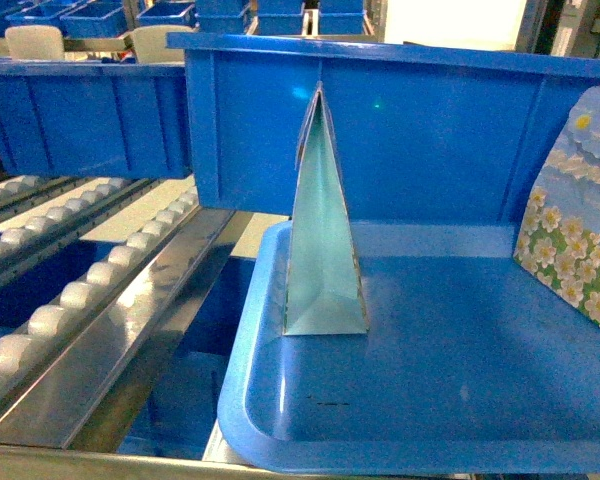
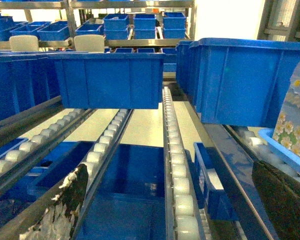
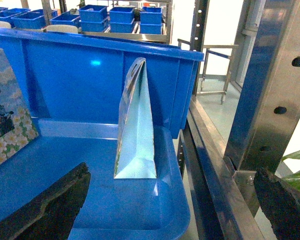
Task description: Move flower gift bag to table near conveyor
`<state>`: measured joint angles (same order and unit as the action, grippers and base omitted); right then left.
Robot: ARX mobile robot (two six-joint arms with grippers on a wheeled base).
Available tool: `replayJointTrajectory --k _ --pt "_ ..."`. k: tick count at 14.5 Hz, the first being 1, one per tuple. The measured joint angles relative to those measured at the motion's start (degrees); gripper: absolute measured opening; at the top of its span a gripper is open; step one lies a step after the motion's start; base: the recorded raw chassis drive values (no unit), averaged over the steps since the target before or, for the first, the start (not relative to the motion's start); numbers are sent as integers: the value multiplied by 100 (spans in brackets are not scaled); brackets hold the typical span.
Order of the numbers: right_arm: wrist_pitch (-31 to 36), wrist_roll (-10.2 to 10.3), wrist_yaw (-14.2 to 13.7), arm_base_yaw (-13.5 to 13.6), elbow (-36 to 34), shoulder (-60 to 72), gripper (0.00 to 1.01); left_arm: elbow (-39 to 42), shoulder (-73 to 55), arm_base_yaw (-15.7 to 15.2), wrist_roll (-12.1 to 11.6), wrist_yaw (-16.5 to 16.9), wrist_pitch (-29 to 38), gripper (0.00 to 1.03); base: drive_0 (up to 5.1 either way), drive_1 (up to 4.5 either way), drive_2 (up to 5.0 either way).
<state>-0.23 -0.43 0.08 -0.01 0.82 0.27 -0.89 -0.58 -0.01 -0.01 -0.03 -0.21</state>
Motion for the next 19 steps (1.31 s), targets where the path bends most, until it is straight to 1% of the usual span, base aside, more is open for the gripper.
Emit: replayJointTrajectory --k 13,15,16,17,18,19 --pt "0 0 2 0 0 0 98 0 0 0 0 0 0 98 0 0 0" --pt "-9 -24 -11 74 -2 -2 98 0 -11 76 0 -22 90 98 0 0 0" --pt "188 -22 -13 153 -2 55 98 0 -35 203 -2 -98 146 98 0 0 0" --pt "400 -9 2 160 -2 256 98 0 -162 310 -7 -166 345 98 0 0 0" --pt "693 -4 37 146 0 590 98 0 -457 369 -7 -186 704 98 0 0 0" --pt "1071 -11 98 142 2 946 98 0 -1001 380 -4 -179 1233 98 0 0 0"
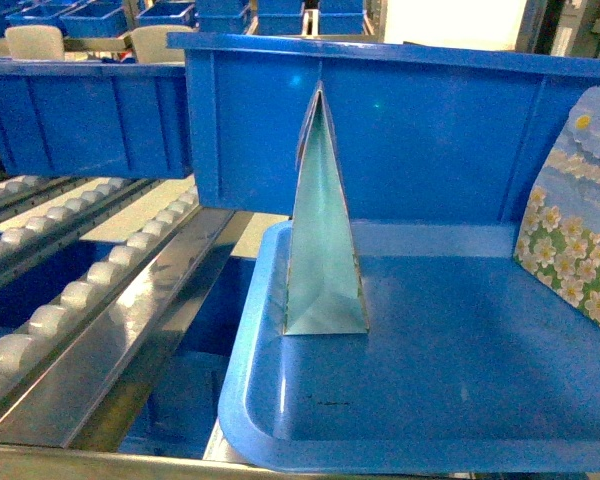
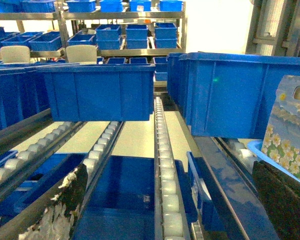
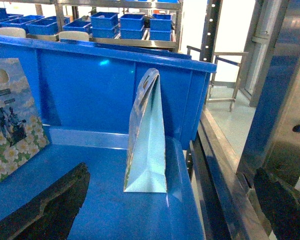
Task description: Move flower gift bag to table near conveyor
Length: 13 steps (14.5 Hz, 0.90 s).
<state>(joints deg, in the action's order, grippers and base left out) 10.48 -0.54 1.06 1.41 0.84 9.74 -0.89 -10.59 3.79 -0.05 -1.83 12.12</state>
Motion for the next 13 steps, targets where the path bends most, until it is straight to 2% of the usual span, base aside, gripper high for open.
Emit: replayJointTrajectory --k 3,5,7,9,11,13 --pt "1191 -57 328 -208 92 1340 98 -140 -1971 -96 7 348 1773 98 0 0 0" --pt "1703 -109 503 -352 389 2111 98 -629 -2914 -151 31 518 2426 98 0 0 0" --pt "1893 -160 675 -522 634 2682 98 -1036 -3460 -57 122 570 2594 98 0 0 0" --pt "2000 -164 761 -551 905 3067 98 -1432 -3838 201 164 551 2636 98 0 0 0" --pt "2127 -164 750 -297 1241 3429 98 -1810 -4116 466 173 459 2691 98 0 0 0" --pt "2116 -166 525 -175 1471 3589 98 -1904 -4151 616 177 278 2658 98 0 0 0"
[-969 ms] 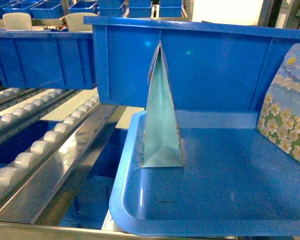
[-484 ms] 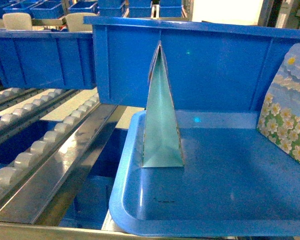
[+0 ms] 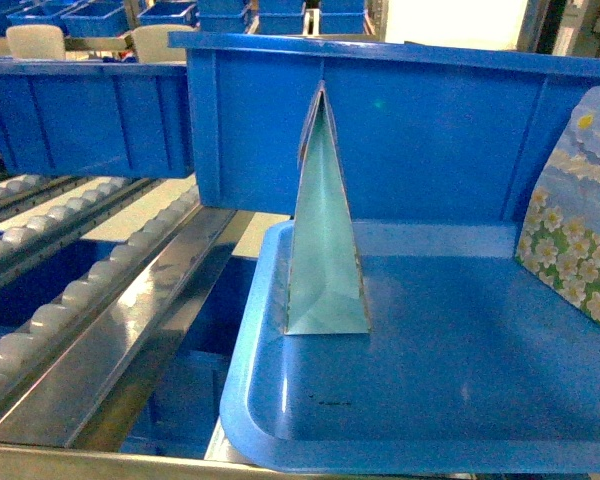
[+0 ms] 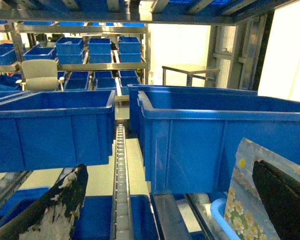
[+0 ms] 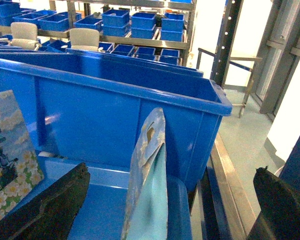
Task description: Move flower gift bag to table near conveyor
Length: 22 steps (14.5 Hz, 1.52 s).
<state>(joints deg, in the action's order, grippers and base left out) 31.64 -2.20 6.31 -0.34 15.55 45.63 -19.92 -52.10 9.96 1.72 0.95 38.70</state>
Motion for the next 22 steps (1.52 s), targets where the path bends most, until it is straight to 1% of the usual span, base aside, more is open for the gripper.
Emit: replayJointTrajectory --k 4,5,6,7,8,10,11,12,13,14,16,17,22 --pt "-28 -2 -26 2 0 2 98 0 0 0 -2 -37 -4 98 0 0 0" --pt "-26 -42 -20 4 0 7 98 0 0 -2 -2 -37 -4 98 0 0 0" --pt "-203 -44 -4 35 31 50 98 0 0 -2 -2 -37 -7 98 0 0 0" --pt "-551 -46 7 94 173 149 98 0 0 0 -2 -37 -4 98 0 0 0" --pt "-734 -44 31 188 413 256 98 0 0 -2 -2 -37 -7 98 0 0 0" --pt "-800 -90 94 337 992 557 98 0 0 -2 -2 -37 -4 98 0 0 0" --pt "-887 -131 125 348 1193 844 98 0 0 -2 -2 -37 -7 98 0 0 0" --pt "-1250 -131 127 378 1390 1152 98 0 0 0 -2 -37 -7 98 0 0 0" --pt "-1777 -103 238 409 1982 1676 98 0 0 0 -2 -37 -7 98 0 0 0" --pt "-1915 -31 404 367 2752 2297 98 0 0 -2 -2 -37 -7 98 0 0 0" --pt "-2118 22 566 289 2959 2636 98 0 0 -2 -2 -37 -4 98 0 0 0" --pt "-2155 15 568 280 3045 2806 98 0 0 -2 -2 -37 -7 98 0 0 0" --pt "-2636 15 1010 96 3412 3416 98 0 0 -2 -2 -37 -7 98 0 0 0"
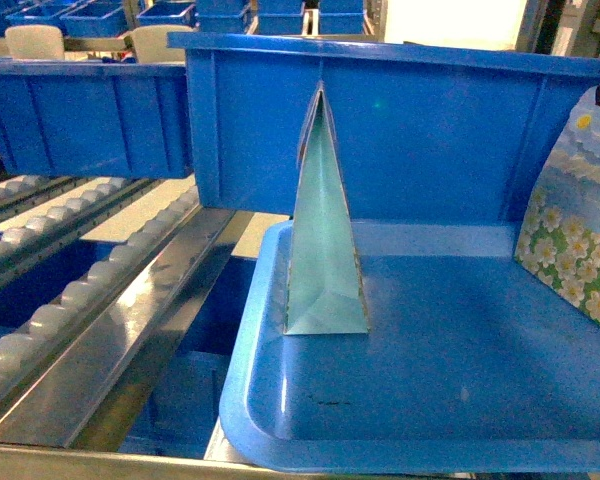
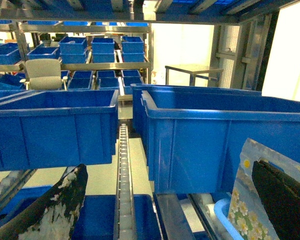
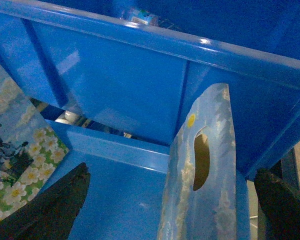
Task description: Move flower gift bag to table near conveyor
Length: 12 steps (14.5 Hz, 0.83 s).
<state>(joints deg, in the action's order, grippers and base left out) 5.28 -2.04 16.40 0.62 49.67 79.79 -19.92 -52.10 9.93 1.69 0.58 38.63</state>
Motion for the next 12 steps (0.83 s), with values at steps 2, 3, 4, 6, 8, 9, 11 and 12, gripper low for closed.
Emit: replayJointTrajectory --k 2,3,4,6,8,9,11,12 --pt "-118 -81 52 -33 11 260 98 0 0 0 0 0 -2 98 0 0 0" --pt "-122 -131 61 -33 9 389 98 0 0 2 0 0 2 98 0 0 0" --pt "-90 -166 76 -31 11 455 98 0 0 2 0 0 0 98 0 0 0" --pt "-52 -251 44 -28 13 566 98 0 0 2 0 0 0 98 0 0 0" --pt "-39 -258 15 -33 33 647 98 0 0 2 0 0 0 98 0 0 0" --pt "44 -306 2 -31 35 658 98 0 0 2 0 0 0 98 0 0 0" --pt "111 -391 -35 -28 42 675 68 0 0 2 0 0 0 98 0 0 0" --pt "138 -422 -59 -28 37 675 49 0 0 2 0 0 0 98 0 0 0"
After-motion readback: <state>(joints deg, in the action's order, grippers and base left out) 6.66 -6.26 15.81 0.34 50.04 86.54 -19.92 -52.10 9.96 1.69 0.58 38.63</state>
